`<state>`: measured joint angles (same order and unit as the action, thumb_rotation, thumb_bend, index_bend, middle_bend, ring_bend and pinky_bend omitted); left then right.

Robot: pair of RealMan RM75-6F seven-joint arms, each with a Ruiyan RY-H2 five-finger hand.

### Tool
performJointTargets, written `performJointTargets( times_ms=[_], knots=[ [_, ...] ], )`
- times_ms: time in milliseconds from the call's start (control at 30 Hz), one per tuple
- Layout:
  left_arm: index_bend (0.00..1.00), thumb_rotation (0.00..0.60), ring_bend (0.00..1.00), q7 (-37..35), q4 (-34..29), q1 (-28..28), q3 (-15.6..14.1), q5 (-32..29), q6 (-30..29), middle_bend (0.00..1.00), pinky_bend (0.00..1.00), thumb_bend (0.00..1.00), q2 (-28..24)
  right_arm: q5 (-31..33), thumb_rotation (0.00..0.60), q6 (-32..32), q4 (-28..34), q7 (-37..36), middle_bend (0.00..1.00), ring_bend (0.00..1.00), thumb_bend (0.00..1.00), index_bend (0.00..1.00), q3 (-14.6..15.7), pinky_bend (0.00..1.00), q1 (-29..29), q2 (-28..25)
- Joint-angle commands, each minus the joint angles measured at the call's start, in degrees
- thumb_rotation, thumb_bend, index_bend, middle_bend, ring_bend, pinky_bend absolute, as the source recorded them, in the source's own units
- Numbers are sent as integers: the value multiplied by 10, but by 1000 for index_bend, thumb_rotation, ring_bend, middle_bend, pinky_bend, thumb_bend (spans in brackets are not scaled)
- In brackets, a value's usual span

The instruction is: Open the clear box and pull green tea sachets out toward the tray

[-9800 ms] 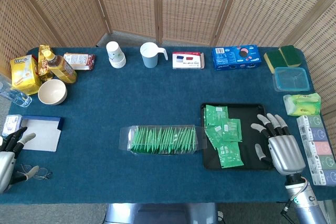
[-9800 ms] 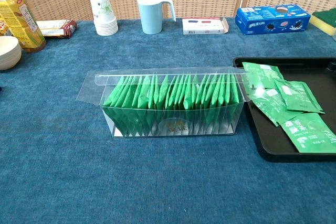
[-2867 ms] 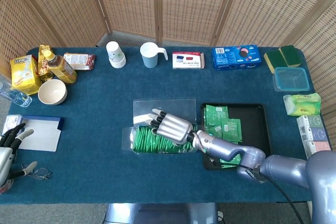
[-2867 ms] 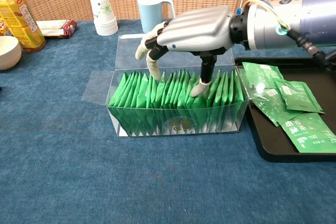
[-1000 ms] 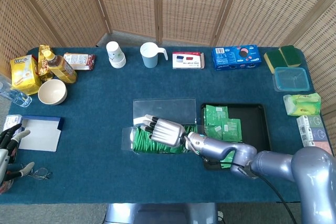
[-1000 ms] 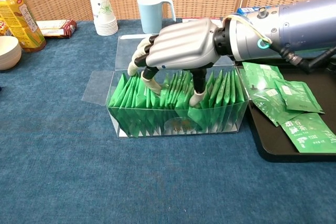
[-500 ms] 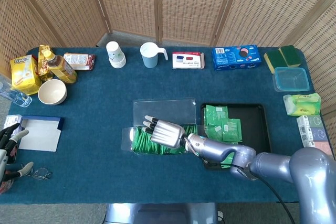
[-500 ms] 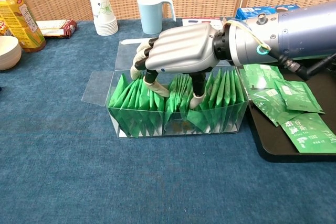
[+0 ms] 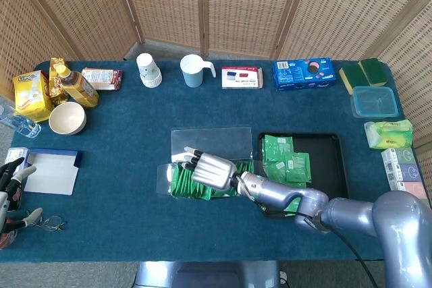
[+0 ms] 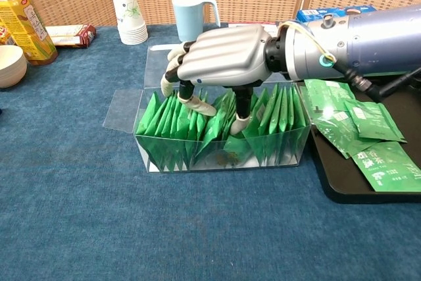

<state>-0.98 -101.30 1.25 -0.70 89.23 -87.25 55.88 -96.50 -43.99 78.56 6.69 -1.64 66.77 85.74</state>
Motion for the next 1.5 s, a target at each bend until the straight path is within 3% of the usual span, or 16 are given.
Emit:
performJointTargets(
  times_ms=[33, 333, 667, 1167, 1500],
  knots=[
    [169, 598, 73, -1, 1, 0, 0, 0, 1, 58, 332, 162, 1, 1, 600, -4, -2, 0, 239, 156, 79, 678, -2, 41, -2, 2],
    [168, 599, 70, -2, 4, 1, 1, -1, 3, 55, 332, 163, 2, 4, 600, -14, -5, -7, 248, 165, 240, 694, -7, 41, -5, 4],
    [167, 599, 68, 0, 3, 2, 1, -2, 5, 50, 332, 163, 2, 10, 600, -31, 4, -14, 260, 169, 249, 727, -12, 41, -16, -10],
    [165, 599, 63, 8, -5, 6, 2, 1, 6, 47, 332, 163, 0, 31, 600, -103, 74, -2, 270, 173, 253, 742, -31, 41, -69, -89],
    [164, 597, 63, 15, -12, 12, 4, 6, 10, 47, 332, 162, 1, 56, 600, -199, 142, 1, 271, 173, 255, 742, -46, 41, -151, -187]
  ],
)
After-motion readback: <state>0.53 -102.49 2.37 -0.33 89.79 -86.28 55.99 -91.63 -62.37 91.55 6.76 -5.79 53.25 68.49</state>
